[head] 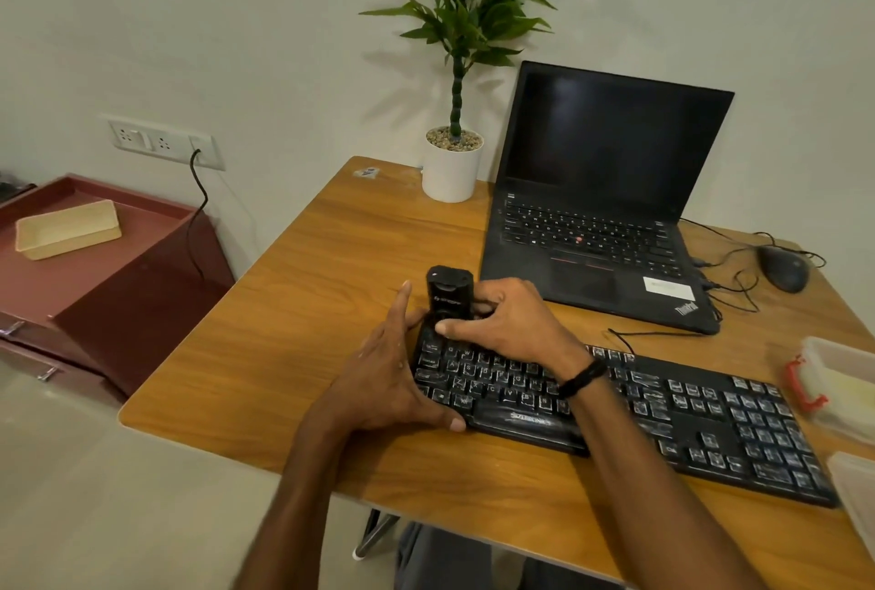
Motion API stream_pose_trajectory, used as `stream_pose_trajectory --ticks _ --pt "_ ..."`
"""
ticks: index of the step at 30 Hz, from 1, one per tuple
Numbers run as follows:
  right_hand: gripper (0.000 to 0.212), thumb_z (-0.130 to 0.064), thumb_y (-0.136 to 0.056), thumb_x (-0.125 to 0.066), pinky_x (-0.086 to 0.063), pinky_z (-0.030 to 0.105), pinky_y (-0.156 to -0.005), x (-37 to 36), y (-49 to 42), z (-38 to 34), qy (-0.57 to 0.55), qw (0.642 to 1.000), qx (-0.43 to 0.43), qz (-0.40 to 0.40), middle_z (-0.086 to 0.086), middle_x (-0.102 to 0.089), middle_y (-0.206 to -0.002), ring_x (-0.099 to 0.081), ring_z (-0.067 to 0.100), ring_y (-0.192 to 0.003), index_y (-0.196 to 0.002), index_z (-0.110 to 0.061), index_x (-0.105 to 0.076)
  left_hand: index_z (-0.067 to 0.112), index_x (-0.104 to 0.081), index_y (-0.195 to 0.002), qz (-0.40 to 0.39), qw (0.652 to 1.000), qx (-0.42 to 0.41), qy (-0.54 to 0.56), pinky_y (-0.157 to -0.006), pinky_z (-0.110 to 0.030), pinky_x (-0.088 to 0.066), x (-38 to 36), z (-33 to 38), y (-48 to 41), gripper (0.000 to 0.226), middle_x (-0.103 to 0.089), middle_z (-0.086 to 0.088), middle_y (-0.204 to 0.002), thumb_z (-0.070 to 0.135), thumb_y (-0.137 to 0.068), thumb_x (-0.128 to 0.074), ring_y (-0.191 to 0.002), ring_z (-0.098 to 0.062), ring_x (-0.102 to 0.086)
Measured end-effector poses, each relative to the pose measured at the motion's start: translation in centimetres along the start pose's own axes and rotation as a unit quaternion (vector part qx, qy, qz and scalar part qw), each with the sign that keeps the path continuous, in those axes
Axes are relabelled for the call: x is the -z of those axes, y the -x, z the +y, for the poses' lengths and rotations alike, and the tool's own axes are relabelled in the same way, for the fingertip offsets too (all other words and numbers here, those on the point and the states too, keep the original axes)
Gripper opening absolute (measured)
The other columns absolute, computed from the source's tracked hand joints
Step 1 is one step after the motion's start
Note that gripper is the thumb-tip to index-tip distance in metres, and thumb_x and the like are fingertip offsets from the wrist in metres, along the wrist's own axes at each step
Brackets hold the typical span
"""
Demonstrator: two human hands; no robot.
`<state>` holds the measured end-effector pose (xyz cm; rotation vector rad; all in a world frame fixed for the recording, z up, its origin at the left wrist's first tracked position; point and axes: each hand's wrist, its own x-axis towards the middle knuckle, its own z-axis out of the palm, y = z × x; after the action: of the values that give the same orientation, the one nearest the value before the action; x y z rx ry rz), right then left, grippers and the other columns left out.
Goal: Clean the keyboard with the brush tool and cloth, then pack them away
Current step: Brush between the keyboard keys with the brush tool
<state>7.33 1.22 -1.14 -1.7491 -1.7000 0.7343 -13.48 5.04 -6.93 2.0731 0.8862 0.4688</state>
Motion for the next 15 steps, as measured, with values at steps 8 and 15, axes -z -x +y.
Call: stream_pose_trajectory --ticks 8,15 --pt "0.040 -0.044 -0.076 -0.082 -0.052 0.012 -0.076 -0.83 -0.38 0.07 -0.019 0.999 0.004 0.031 -0.016 -0.074 -0.101 -0.067 -0.008 -0.091 -0.111 -0.029 -0.072 0.043 0.026 -0.155 -0.005 1.000 0.003 0.010 -0.125 -0.051 -0.022 -0.02 0.08 0.02 0.168 -0.026 0.016 -0.165 0.073 -0.041 -0.093 -0.152 -0.009 -0.022" --pt "0.028 -0.041 -0.077 -0.081 -0.047 0.004 -0.067 -1.08 -0.46 -0.28 -0.018 0.998 0.016 0.051 -0.023 -0.068 -0.088 -0.062 -0.017 -0.081 -0.103 -0.034 -0.071 0.041 0.024 -0.156 -0.001 1.000 0.003 -0.001 -0.125 -0.047 -0.023 -0.01 0.09 0.00 0.167 -0.024 0.015 -0.166 0.073 -0.041 -0.093 -0.152 -0.009 -0.022"
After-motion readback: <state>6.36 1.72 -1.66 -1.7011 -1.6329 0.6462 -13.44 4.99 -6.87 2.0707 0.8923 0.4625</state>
